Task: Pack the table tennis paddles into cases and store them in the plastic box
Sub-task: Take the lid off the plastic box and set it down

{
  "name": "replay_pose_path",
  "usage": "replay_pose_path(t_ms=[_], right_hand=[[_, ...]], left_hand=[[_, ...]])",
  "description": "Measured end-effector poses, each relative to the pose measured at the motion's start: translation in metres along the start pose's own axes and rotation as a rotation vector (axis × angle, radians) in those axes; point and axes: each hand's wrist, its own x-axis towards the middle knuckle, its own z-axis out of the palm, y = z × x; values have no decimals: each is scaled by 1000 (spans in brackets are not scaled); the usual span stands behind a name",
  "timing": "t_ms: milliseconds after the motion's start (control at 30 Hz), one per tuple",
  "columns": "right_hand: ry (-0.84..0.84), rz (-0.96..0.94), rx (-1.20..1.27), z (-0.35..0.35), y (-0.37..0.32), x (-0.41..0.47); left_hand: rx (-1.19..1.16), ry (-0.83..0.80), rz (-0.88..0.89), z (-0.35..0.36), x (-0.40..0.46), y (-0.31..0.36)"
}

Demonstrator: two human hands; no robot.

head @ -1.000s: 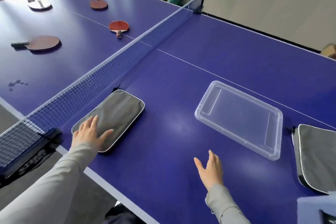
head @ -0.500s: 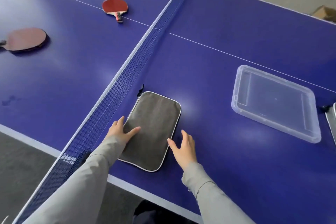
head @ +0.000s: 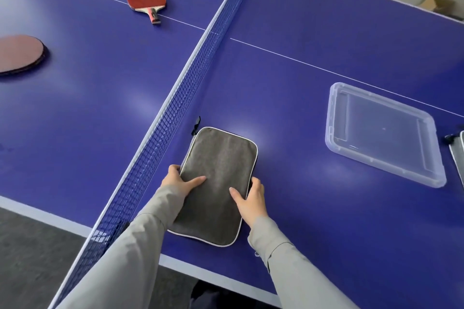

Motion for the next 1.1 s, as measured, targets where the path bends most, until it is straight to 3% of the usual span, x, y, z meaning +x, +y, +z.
replay_pose_path(t_ms=[200,300,600,767,933,1100], right_hand=[[4,-48,33,-17,-1,-1],[13,-85,38,-32,-2,-3],[144,-159,123,-107,4,-17],[366,-20,532,-139,31,-54],[333,88,1135,-156,59,-91],[414,31,1312,-196,81,-113]], left_hand=[[-228,-2,-13,3,-12,8],[-393,-89,8,2,-25,21],[-502,-249,108,31,-58,80],[-707,-248,83,75,-84,103],[-865,-303,36,128,-118,120],[-930,-447,73,180,-179,131]])
